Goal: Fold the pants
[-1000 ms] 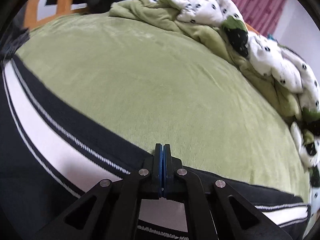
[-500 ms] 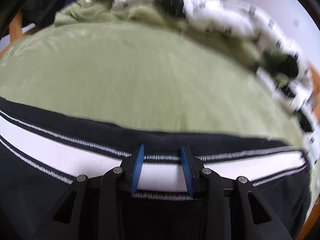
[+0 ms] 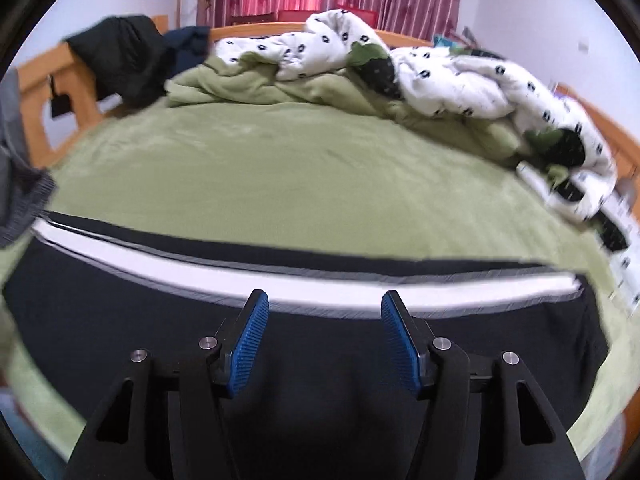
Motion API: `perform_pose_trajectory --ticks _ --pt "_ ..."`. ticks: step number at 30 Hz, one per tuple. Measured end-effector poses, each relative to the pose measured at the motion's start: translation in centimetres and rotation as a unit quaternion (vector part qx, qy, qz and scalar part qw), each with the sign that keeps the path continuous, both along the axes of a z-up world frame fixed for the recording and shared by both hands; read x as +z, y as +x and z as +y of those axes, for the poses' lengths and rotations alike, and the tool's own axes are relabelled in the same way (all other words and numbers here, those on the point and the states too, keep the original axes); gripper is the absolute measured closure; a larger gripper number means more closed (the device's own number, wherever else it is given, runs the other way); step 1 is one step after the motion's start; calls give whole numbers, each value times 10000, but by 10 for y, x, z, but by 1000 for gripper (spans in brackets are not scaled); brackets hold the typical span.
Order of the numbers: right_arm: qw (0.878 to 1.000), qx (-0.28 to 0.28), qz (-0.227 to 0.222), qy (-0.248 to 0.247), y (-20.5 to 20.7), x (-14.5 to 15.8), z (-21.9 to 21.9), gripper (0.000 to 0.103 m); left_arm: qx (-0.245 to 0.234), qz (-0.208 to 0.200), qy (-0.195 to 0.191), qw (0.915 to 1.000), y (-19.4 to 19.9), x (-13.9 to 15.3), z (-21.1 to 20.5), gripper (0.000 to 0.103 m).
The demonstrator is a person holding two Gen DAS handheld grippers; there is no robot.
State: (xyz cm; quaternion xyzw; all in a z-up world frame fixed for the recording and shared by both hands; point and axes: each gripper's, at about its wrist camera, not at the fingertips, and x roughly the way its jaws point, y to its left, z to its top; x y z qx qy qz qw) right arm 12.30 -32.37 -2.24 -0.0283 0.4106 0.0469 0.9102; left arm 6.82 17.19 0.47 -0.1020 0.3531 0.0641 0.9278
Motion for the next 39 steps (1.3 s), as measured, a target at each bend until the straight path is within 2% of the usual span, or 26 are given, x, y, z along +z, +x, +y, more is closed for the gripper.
perform_pose_trajectory --ticks 3,6,8,11,14,16,18,20,23,26,30,32,33,35,36,37,39 --pt "9997 174 53 170 -16 1 11 45 123 -12 -143 9998 -10 6 3 38" --pt "9996 170 -18 -229 -24 0 24 45 147 164 -708 9972 -23 -13 7 38" --pt "9992 99 -34 -379 -25 -1 29 45 39 157 -1289 9915 -35 -41 11 38" --pt "9998 -53 44 -197 -18 -5 22 45 206 255 -1867 9819 -48 -93 18 39" --pt "9993 -195 207 -238 -7 -15 18 45 515 580 -2241 9715 -47 -141 30 59" --pt "9988 -239 252 -333 -3 -21 18 45 628 548 -2495 9648 -45 -161 39 62" --pt "9980 -246 257 -531 -2 -25 21 45 722 257 -2690 9601 -44 -166 47 63" --pt "9963 -285 122 -802 -3 -27 25 45 864 137 -2908 9528 -37 -171 57 64" --pt "9937 -277 -49 -1085 -4 -29 28 45 1043 82 -3129 9440 -25 -177 72 74" --pt "9930 -305 -46 -1137 -1 -31 28 45 1124 75 -3317 9367 -12 -181 84 76" --pt "9937 -364 -14 -1060 1 -29 22 45 1235 78 -3558 9263 -10 -180 92 85" --pt "9933 -394 -50 -1085 -2 -29 18 45 1326 22 -3442 9295 -15 -172 89 89" --pt "9930 -410 -61 -1107 -3 -29 15 45 1377 29 -3208 9371 -15 -165 84 90" --pt "9924 -453 -86 -1143 -8 -28 9 45 1359 -20 -2225 9654 -12 -135 60 91" --pt "9923 -476 -113 -1134 -10 -27 6 45 1237 -152 -1739 9769 -12 -115 42 95" --pt "9926 -508 -144 -1098 -12 -26 1 45 1033 -273 -1468 9834 -11 -98 27 95" --pt "9936 -573 -181 -958 -17 -22 -10 45 595 -467 -1280 9889 -7 -69 -3 95"
